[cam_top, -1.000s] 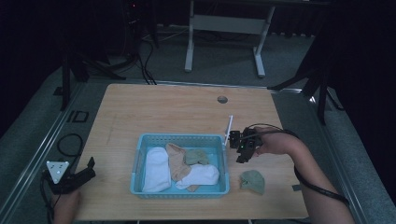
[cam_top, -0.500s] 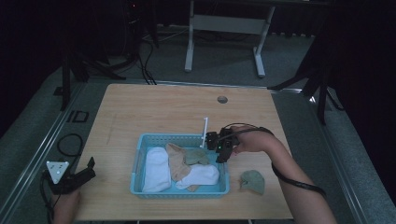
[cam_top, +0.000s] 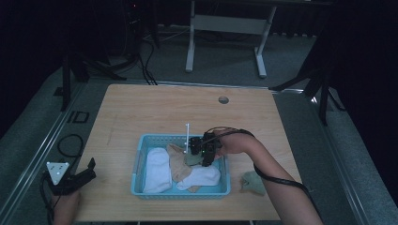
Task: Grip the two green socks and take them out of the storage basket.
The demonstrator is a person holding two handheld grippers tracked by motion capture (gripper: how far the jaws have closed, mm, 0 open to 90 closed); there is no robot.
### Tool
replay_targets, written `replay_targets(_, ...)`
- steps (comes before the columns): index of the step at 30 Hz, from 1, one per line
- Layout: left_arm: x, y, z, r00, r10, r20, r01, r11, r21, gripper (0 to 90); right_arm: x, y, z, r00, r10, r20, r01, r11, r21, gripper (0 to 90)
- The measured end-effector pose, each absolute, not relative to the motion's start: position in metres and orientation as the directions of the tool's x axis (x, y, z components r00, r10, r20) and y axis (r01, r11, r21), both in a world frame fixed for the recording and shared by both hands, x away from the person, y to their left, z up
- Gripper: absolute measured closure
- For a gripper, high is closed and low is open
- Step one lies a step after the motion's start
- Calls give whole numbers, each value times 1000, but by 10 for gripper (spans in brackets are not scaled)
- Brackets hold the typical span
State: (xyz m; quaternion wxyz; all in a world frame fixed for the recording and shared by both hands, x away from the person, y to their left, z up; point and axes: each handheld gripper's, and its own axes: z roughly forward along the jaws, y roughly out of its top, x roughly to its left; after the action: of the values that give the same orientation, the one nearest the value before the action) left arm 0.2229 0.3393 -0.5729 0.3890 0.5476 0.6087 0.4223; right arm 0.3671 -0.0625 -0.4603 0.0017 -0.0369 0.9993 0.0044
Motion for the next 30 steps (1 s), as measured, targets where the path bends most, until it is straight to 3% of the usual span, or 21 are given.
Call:
replay_targets(23,223,339,-573,-97,995,-13,336,45,941,7,386,-45,-504,-997,-74,-6,-74,994,-78,690)
replay_targets(30,223,339,-573,-100,995,-11,340,45,939,7,387,-45,-501,-996,-84,-21,-82,994,-74,844)
